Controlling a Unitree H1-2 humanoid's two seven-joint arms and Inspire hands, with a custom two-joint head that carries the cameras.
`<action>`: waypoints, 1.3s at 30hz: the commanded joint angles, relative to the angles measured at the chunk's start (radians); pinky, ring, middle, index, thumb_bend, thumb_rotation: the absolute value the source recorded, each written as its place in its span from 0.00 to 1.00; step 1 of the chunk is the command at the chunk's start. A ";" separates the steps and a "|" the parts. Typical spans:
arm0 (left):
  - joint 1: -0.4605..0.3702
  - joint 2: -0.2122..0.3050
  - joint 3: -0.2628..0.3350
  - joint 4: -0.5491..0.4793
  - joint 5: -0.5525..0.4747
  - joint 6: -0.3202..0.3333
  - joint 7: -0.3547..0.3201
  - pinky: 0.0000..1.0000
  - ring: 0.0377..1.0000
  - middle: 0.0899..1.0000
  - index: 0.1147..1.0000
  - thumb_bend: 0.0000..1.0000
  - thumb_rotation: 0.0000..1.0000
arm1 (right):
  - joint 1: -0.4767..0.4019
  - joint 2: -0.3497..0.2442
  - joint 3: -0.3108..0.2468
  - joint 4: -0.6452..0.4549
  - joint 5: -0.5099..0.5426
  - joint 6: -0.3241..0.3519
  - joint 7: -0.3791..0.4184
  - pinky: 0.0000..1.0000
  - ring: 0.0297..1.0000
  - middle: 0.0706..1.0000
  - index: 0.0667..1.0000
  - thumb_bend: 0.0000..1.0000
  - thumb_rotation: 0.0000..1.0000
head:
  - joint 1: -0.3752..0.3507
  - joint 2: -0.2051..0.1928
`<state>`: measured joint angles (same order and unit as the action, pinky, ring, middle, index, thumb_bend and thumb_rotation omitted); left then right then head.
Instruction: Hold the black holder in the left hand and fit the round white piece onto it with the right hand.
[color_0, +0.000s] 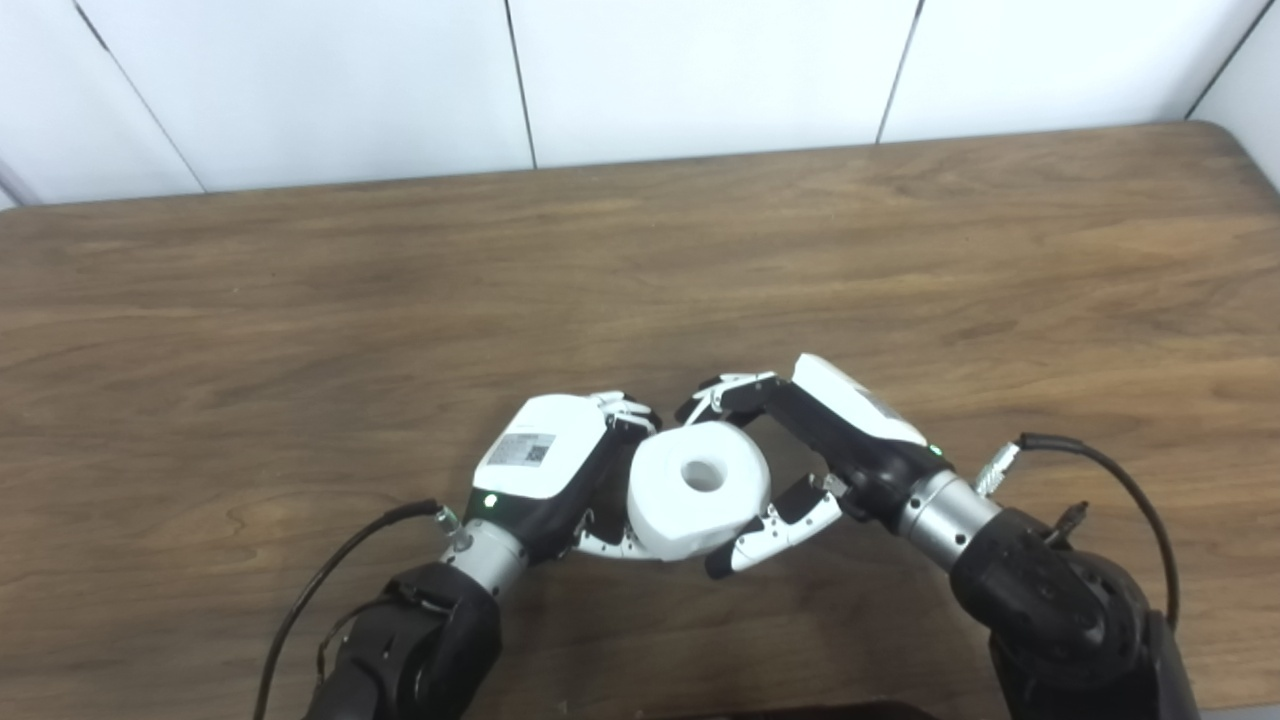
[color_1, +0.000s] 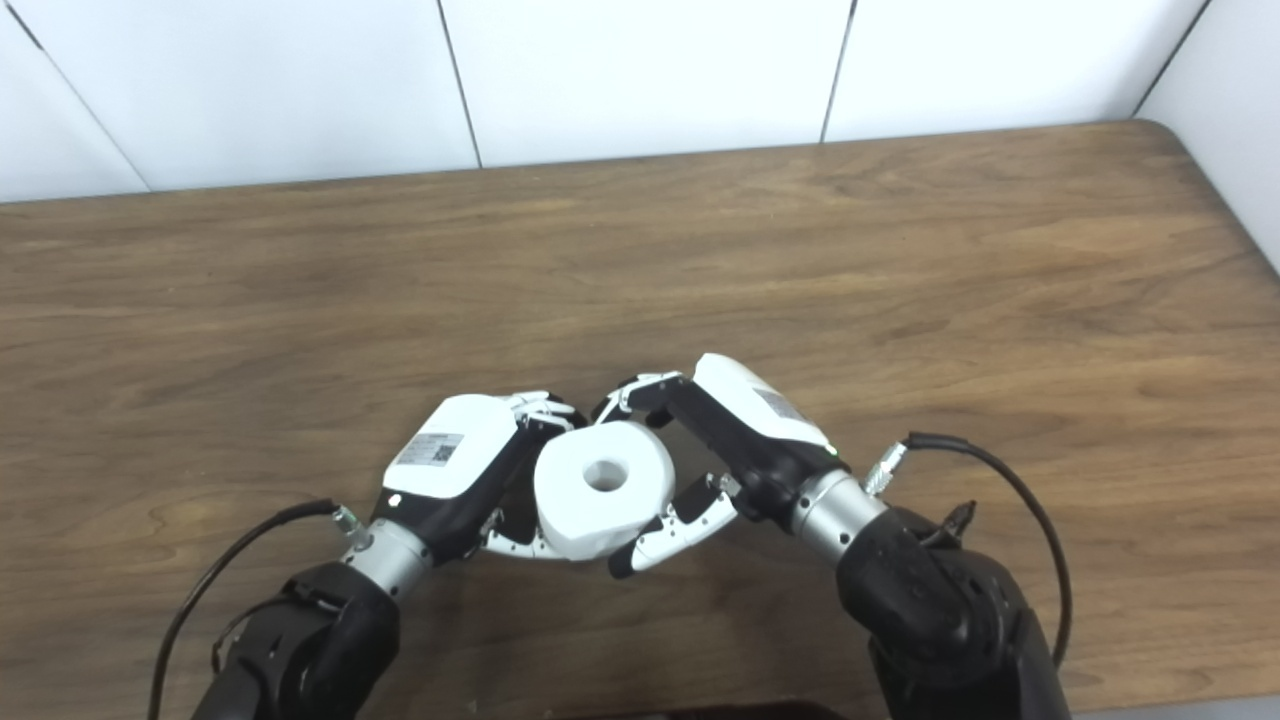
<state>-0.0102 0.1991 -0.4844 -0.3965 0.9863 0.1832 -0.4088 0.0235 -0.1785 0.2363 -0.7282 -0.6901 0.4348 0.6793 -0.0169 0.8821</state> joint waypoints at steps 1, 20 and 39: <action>0.017 0.008 -0.015 0.004 0.005 0.002 -0.050 0.84 0.86 0.77 0.42 0.52 0.05 | -0.005 -0.005 0.005 -0.009 0.003 -0.028 -0.037 0.76 0.87 0.74 0.45 0.52 0.14 | -0.001 0.001; 0.024 0.011 -0.017 0.007 -0.001 -0.007 -0.039 0.83 0.86 0.77 0.42 0.52 0.05 | -0.016 -0.040 0.025 0.040 -0.002 -0.103 -0.150 0.76 0.88 0.73 0.45 0.52 0.14 | -0.004 -0.008; 0.020 0.001 -0.027 0.003 0.011 0.002 -0.048 0.83 0.86 0.77 0.42 0.52 0.05 | -0.035 -0.033 0.052 0.071 -0.005 -0.093 -0.143 0.72 0.86 0.73 0.45 0.52 0.14 | 0.006 0.003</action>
<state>-0.0089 0.1966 -0.4909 -0.3975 0.9886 0.1834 -0.4064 0.0160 -0.2153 0.2817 -0.6486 -0.6929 0.3536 0.5434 -0.0092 0.8851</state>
